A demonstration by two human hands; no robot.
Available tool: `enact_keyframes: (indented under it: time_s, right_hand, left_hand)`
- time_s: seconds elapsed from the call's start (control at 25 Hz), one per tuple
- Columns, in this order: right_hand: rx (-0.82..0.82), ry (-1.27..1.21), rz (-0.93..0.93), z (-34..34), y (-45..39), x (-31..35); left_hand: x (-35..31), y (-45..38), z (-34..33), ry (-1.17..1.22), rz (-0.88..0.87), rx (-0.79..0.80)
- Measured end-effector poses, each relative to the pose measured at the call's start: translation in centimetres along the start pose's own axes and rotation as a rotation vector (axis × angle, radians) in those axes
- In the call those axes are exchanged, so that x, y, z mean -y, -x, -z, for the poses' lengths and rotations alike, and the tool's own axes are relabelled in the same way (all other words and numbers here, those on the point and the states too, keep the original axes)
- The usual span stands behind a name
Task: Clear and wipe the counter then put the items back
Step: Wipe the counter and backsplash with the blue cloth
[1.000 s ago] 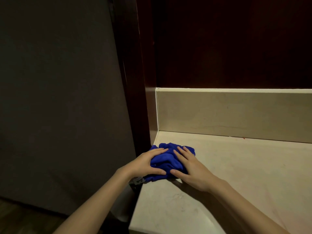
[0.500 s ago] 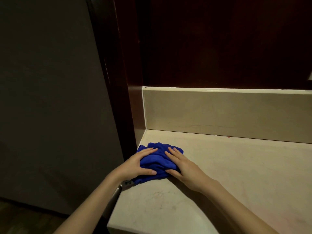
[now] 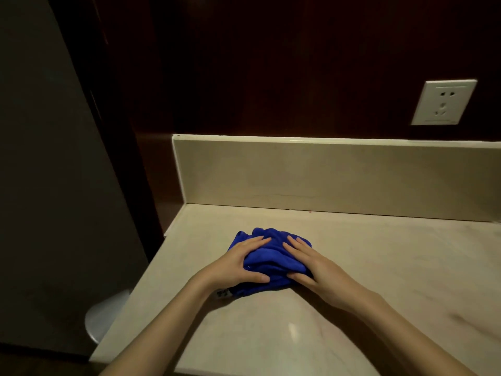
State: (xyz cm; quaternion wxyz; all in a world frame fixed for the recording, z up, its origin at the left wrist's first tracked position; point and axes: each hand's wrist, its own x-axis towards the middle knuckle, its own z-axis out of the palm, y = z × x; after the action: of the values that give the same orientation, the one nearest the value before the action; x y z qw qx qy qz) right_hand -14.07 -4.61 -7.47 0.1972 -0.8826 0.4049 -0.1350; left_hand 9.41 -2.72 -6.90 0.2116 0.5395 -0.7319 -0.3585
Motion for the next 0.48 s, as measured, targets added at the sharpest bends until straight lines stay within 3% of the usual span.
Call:
enact_keyframes:
  time_s: [0.32,0.48]
  right_hand:
    - [-0.051,-0.078,-0.156,4.0,7.8,-6.4]
    - [-0.069,-0.133,-0.186,3.9,8.8,-6.4]
  left_hand:
    - [-5.9,-5.3,-6.5,-0.04,-0.128,0.129]
    - [-6.0,-5.9,-6.9,-0.072,-0.171,0.152]
